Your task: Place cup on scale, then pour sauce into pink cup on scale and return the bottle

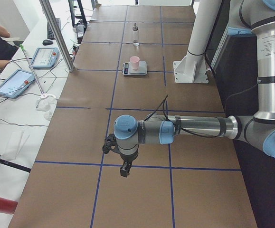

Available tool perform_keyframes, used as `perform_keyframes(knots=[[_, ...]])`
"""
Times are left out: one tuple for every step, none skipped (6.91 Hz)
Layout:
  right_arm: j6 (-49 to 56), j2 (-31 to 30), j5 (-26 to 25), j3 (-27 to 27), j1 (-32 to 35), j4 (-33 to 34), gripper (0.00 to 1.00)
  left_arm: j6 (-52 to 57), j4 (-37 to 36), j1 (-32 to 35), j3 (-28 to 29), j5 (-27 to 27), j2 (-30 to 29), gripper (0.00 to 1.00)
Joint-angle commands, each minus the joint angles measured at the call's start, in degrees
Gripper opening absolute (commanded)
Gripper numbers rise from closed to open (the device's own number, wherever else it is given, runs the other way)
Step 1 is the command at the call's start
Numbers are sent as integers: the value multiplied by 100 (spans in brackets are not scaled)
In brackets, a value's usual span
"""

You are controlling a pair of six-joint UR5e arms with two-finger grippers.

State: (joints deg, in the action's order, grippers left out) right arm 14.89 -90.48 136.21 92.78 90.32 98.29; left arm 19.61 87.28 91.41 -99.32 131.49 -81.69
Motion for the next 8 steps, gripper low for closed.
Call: perform_keyframes(knots=[[-178,39,-7,3,12,-64,100,-462,51,0,-8,8,-13,100],[-684,-13,-15,-101,12,-656,100,-884,348,9,0,17,13,100],[-1151,-22,-7,-494,12,-1349,100,-1288,507,9,18,17,4,100],[-1260,30,2,-855,12,-1800,100,-1719,639,0,1,26,-5,100],[-1348,66,2,-841,12,-1822,100,-1767,675,0,9,26,-5,100],[-1479,66,11,-823,12,-1822,100,-1785,676,0,44,95,-13,100],[-1489,57,11,-797,12,-1822,100,-1863,676,9,44,183,-14,100],[-1489,57,11,-788,12,-1822,100,-2090,685,0,27,184,-14,100]])
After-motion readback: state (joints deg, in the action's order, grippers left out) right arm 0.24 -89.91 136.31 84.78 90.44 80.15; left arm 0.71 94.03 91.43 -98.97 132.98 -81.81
